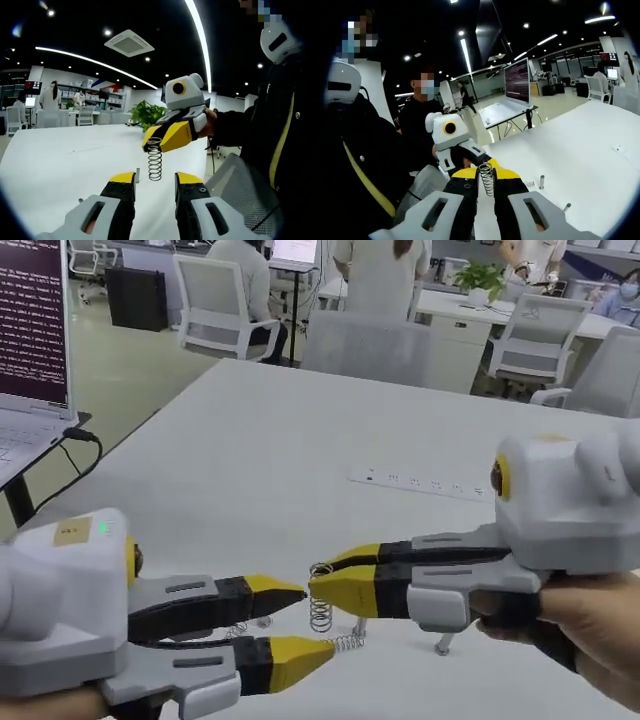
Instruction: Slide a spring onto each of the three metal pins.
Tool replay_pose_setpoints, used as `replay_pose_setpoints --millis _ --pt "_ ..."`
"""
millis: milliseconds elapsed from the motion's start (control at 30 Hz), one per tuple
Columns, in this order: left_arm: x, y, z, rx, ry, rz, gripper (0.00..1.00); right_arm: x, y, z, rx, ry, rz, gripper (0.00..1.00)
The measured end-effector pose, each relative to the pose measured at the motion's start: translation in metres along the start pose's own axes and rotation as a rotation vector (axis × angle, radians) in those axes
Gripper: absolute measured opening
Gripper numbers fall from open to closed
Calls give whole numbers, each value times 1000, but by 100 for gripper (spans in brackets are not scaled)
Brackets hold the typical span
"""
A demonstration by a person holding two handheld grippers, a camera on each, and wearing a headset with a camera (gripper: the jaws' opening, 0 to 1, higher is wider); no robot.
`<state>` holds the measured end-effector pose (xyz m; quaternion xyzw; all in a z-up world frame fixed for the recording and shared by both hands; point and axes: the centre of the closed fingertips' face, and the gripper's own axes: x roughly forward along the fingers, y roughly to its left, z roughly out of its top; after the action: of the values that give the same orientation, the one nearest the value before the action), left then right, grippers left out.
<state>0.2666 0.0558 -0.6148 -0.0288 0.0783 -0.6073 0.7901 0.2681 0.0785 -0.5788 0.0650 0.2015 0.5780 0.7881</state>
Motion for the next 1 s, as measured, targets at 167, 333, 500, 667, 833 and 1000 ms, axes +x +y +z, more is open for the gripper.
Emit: replay_pose_setpoints --millis 167,333,500,667,833,1000 --pt "2 0 5 3 -23 -5 15 1 1 -2 -15 9 -4 8" --pt "5 0 6 12 -28 -12 6 1 1 -3 -18 14 -6 8" --pt "6 -2 4 10 -24 -22 3 0 1 -4 -20 18 -9 8" --pt "7 -5 -1 27 0 -44 3 -2 3 -9 -57 82 -7 9" --pt "10 -14 -6 47 33 -77 2 -8 7 -19 -130 220 4 9" --pt "14 -23 -13 75 78 -108 2 -14 12 -30 -199 376 29 9"
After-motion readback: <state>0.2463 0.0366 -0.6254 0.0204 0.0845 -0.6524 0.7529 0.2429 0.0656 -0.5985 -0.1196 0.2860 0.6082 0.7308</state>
